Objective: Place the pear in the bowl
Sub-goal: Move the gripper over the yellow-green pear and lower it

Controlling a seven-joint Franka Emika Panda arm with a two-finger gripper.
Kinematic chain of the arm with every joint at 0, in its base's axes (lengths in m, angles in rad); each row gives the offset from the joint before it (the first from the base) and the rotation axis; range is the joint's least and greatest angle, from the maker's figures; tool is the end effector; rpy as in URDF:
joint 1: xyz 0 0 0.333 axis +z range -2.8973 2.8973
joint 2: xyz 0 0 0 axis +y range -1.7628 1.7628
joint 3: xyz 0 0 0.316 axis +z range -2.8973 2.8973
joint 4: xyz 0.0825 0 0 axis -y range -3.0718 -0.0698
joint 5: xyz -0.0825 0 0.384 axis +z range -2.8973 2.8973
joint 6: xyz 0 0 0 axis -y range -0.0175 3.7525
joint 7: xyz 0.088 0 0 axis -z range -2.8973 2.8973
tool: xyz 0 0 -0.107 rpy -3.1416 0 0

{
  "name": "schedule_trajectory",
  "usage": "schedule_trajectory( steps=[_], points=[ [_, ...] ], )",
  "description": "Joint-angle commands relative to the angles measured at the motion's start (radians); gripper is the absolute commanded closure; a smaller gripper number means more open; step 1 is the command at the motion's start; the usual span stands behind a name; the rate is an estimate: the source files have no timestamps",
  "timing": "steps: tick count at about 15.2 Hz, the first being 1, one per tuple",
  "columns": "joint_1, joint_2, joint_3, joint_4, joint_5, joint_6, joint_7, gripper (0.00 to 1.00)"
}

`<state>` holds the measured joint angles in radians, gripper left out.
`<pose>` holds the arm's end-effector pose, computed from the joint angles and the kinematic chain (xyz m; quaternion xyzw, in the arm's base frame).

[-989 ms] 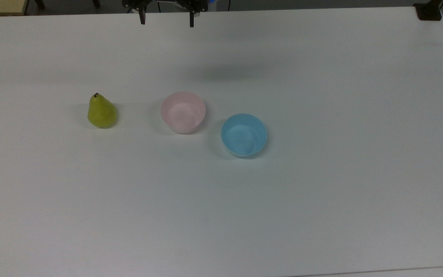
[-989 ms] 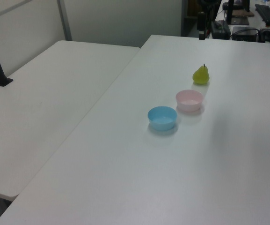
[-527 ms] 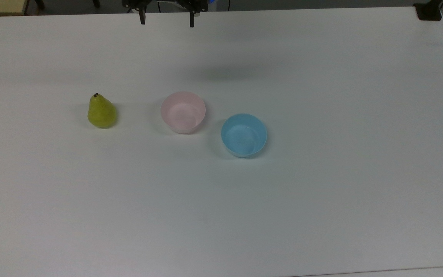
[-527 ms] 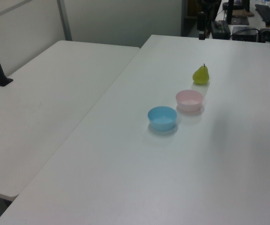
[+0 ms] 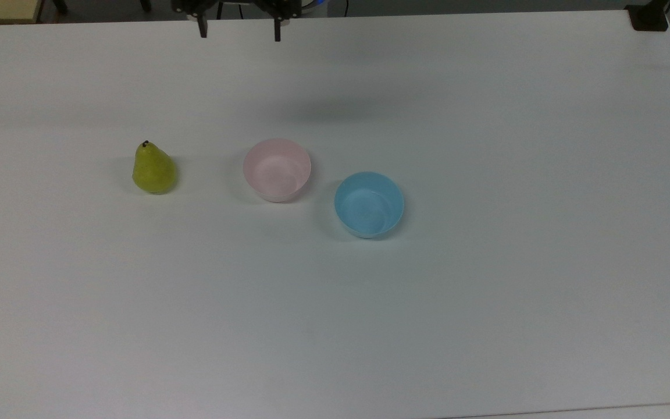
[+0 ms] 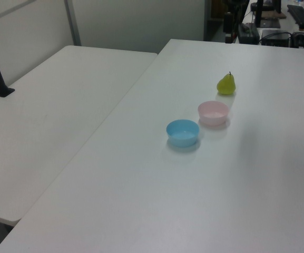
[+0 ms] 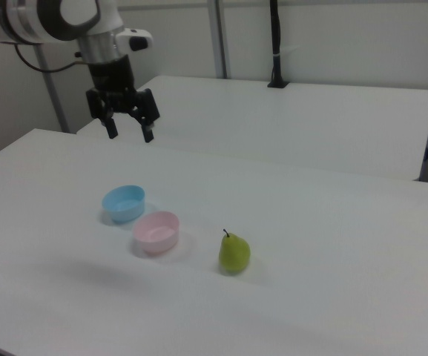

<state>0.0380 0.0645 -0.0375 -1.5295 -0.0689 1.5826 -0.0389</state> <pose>0.5753 -0.0063 0.6089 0.9991 0.0203 -0.0064 0.0355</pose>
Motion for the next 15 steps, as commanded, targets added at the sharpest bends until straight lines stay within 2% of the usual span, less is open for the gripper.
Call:
schedule_trajectory(
  steps=[1,5,8,10,15],
  points=[
    [-0.078,0.011,-0.005,0.005,-0.008,0.013,-0.108,0.0],
    [-0.171,0.044,-0.005,0.0,0.001,0.051,-0.189,0.0],
    [-0.21,0.078,-0.005,-0.012,0.0,0.095,-0.251,0.0],
    [-0.225,0.107,-0.005,-0.018,-0.002,0.123,-0.285,0.0],
    [-0.237,0.162,-0.01,-0.13,-0.017,0.321,-0.285,0.0]
  ],
)
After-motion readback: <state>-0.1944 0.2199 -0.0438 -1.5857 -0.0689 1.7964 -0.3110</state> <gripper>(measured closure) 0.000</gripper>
